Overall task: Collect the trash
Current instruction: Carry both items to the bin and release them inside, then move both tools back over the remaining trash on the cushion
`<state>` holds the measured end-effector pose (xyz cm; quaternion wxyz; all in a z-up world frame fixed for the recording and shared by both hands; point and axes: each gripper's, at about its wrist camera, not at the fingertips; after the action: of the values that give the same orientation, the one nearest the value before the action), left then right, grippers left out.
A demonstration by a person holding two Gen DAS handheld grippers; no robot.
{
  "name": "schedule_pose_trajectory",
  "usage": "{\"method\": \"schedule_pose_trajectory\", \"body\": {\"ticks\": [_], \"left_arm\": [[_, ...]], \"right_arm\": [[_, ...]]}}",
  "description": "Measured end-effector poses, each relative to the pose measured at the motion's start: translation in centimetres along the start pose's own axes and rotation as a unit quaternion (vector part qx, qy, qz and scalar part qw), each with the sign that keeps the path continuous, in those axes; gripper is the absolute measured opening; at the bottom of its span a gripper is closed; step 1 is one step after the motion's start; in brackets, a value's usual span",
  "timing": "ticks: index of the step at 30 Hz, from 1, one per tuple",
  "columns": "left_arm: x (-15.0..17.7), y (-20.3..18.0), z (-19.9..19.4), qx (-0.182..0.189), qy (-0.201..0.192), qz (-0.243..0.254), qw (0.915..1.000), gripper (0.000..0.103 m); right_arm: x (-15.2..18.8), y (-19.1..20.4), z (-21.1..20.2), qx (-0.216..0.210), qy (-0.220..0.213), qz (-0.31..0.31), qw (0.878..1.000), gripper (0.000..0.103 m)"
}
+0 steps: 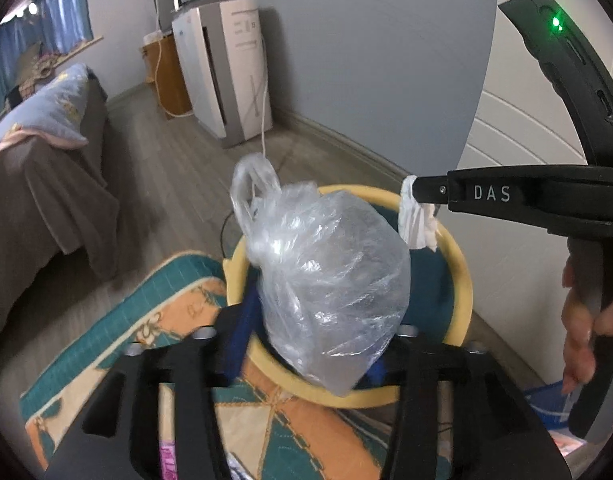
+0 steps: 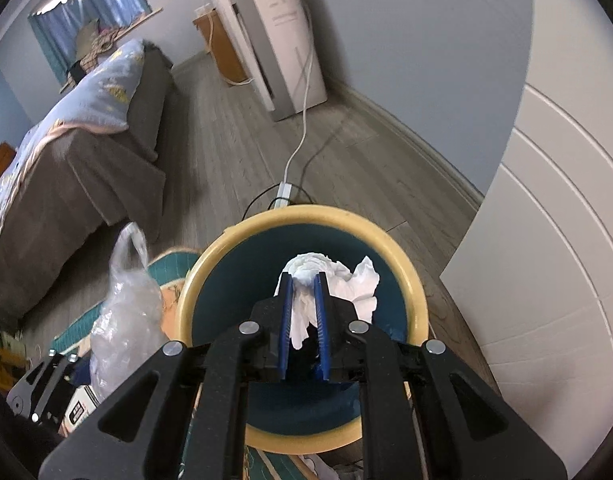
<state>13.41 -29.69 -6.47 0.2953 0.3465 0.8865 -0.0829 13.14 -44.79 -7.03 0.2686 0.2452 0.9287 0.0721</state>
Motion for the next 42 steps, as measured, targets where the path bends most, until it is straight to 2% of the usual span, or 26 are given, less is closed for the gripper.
{"method": "schedule_pose_trajectory", "body": {"ticks": [1, 3, 6, 7, 9, 12, 15, 18, 30, 35, 42], "left_arm": [[-0.1, 0.0, -0.1, 0.000, -0.003, 0.001, 1.0000, 0.060], [-0.1, 0.0, -0.2, -0.004, -0.003, 0.003, 1.0000, 0.064], [-0.2, 0.1, -0.6, -0.012, -0.007, 0.002, 0.9999, 0.075], [-0.2, 0.3, -0.8, -0.013, -0.009, 0.001, 0.9999, 0.076], [-0.2, 0.6, -1.1, -0.012, -0.010, -0.002, 0.9999, 0.079], [-0.1, 1.2, -1.6, -0.019, -0.013, -0.008, 0.9997, 0.088], [0.2, 1.7, -2.2, -0.031, -0.010, -0.018, 0.9993, 0.092], [1.0, 2.2, -3.4, -0.039, -0.008, -0.021, 0.9990, 0.092], [4.9, 6.6, -10.0, -0.081, -0.006, -0.064, 0.9947, 0.095], [7.5, 8.5, -12.6, -0.105, -0.001, -0.083, 0.9909, 0.095], [11.9, 11.8, -16.3, -0.133, 0.000, -0.136, 0.9818, 0.095]], "right_arm": [[0.0, -0.2, 0.0, 0.001, -0.001, 0.003, 1.000, 0.015], [0.0, -0.3, 0.2, -0.002, 0.004, 0.007, 1.000, 0.029], [-0.1, -0.2, 0.3, 0.000, 0.005, 0.008, 1.000, 0.043], [-0.1, -0.1, 0.3, 0.000, 0.004, 0.009, 1.000, 0.046], [0.0, 0.1, 0.0, -0.002, 0.003, 0.008, 1.000, 0.066], [0.1, 0.3, -0.2, -0.009, 0.004, 0.002, 1.000, 0.084], [0.2, 0.7, -0.5, -0.017, 0.007, -0.005, 1.000, 0.095], [0.2, 1.2, -0.9, -0.017, 0.007, -0.014, 1.000, 0.097], [1.3, 4.5, -3.5, -0.006, 0.000, -0.061, 0.998, 0.097], [2.9, 6.6, -4.7, -0.009, 0.003, -0.090, 0.996, 0.097], [5.5, 10.2, -6.7, -0.016, 0.003, -0.120, 0.993, 0.097]]}}
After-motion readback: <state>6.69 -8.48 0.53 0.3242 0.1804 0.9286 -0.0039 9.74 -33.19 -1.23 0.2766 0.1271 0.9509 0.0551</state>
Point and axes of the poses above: each gripper's, at about its wrist camera, not at the fingertips, and z roughly the way its jaws point, y to its left, x to its underside, and after that the axes turned 5 degrees about y, right-handed
